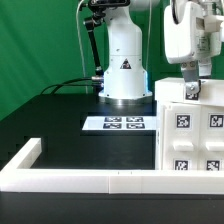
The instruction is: Assemble cabinet
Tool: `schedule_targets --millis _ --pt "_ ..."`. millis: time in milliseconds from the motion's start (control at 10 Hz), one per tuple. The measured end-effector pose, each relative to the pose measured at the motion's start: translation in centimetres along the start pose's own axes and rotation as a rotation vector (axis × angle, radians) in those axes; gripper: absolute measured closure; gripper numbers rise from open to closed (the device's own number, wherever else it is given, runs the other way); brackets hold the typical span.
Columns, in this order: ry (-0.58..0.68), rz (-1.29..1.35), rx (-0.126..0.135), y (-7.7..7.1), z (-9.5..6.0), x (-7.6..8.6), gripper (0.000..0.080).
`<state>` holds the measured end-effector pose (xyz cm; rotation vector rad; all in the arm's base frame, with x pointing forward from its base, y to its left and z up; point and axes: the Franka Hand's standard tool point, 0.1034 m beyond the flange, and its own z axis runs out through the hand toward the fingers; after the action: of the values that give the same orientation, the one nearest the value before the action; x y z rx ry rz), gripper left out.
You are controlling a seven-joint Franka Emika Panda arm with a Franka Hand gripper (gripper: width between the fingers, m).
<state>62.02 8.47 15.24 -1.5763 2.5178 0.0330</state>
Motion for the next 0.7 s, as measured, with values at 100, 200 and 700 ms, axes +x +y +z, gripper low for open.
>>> schedule_targets --millis 100,200,700 --pt "-0.009 -0.041 0.005 -0.1 -0.6 -0.2 0.0027" --pt "-0.021 -0.047 0.013 -0.3 -1.3 -0.5 0.0027" --pt "-0.041 -0.093 0.026 -0.5 -2.5 -1.1 0.0002"
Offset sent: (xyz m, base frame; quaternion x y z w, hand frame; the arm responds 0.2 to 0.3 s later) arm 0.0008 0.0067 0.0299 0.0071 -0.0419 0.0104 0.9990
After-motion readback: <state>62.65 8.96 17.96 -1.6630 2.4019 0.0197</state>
